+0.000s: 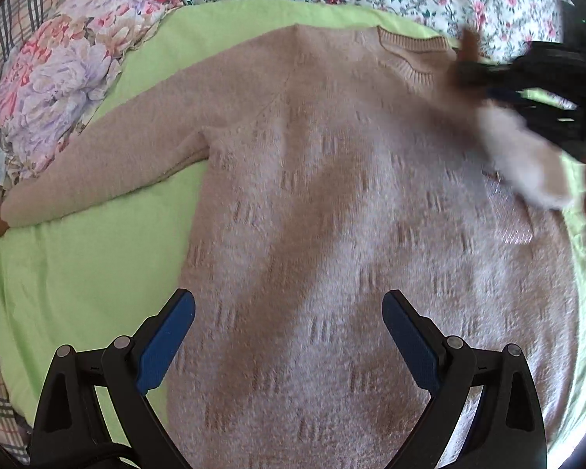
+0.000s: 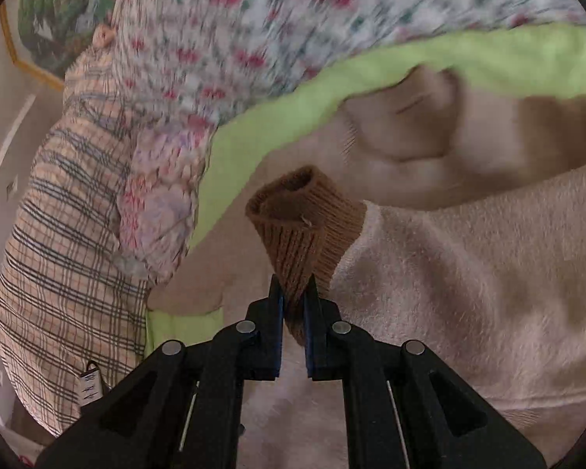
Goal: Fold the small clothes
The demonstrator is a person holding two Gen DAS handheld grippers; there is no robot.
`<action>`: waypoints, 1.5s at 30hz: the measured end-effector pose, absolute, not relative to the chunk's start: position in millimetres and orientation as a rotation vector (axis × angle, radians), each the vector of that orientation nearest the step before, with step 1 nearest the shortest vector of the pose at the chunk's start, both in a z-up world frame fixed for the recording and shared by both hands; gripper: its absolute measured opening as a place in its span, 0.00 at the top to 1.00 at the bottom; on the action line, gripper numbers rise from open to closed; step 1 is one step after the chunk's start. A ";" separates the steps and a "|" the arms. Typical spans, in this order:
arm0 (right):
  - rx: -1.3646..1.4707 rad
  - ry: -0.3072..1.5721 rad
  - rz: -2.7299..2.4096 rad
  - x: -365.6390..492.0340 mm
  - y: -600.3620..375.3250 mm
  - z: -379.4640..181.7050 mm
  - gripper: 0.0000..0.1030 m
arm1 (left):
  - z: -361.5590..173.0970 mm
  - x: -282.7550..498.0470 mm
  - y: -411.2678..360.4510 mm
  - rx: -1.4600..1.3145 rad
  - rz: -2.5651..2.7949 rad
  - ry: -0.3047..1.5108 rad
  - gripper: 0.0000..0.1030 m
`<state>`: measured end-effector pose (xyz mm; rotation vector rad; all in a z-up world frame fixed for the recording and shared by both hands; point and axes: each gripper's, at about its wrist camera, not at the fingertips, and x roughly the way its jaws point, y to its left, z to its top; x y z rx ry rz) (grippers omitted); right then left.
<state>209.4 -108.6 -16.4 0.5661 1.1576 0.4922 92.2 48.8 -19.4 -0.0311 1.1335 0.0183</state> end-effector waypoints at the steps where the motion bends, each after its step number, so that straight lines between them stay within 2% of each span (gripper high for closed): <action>1: 0.571 1.187 0.507 215.0 -93.3 -29.4 0.90 | -19.6 95.1 50.4 -0.041 0.013 1.133 0.06; 5: 0.576 1.287 0.498 220.5 -75.0 -55.3 0.78 | -24.0 114.2 54.4 -0.066 -0.014 1.135 0.06; 7: 0.589 1.281 0.486 213.4 -82.0 -53.7 0.66 | -28.1 127.8 54.4 -0.080 -0.033 1.137 0.06; 16: 0.596 1.196 0.309 140.9 -163.1 -20.1 0.65 | -58.8 219.7 56.9 -0.265 -0.116 1.180 0.04; 19: 0.595 1.185 0.244 114.9 -183.6 -14.5 0.65 | -59.7 235.4 59.1 -0.315 -0.095 1.130 0.05; 20: 0.595 1.184 0.212 106.0 -193.0 -14.3 0.65 | -57.1 237.8 58.3 -0.326 -0.110 1.108 0.21; 21: 0.600 1.184 0.191 99.9 -202.2 -15.2 0.65 | -53.8 238.8 55.5 -0.333 -0.140 1.092 0.58; 22: 0.606 1.183 0.178 96.9 -208.2 -16.3 0.65 | -51.0 239.7 53.2 -0.331 -0.158 1.092 0.77; 23: 0.615 1.181 0.154 92.4 -217.8 -17.2 0.65 | -45.2 238.2 51.9 -0.336 -0.181 1.088 0.92; 27: 0.601 1.163 0.056 84.0 -253.6 -15.1 0.65 | -10.4 216.0 68.9 -0.263 -0.128 0.947 0.93; 31: 0.589 1.131 -0.021 92.7 -286.8 -10.6 0.65 | -34.6 218.4 106.7 -0.313 -0.076 1.020 0.93; 35: 0.569 1.089 -0.049 118.2 -301.3 -8.3 0.64 | -31.7 214.7 106.4 -0.301 -0.085 1.000 0.93; 41: 0.447 1.072 0.029 168.9 -278.6 0.5 0.56 | -32.3 213.1 100.9 -0.290 -0.078 1.018 0.93; 43: 0.397 1.074 0.054 172.5 -270.0 2.3 0.48 | -32.1 213.7 100.6 -0.288 -0.077 1.020 0.93; 45: 0.344 1.064 0.052 172.9 -260.6 4.0 0.44 | -33.1 215.4 98.2 -0.281 -0.072 1.021 0.93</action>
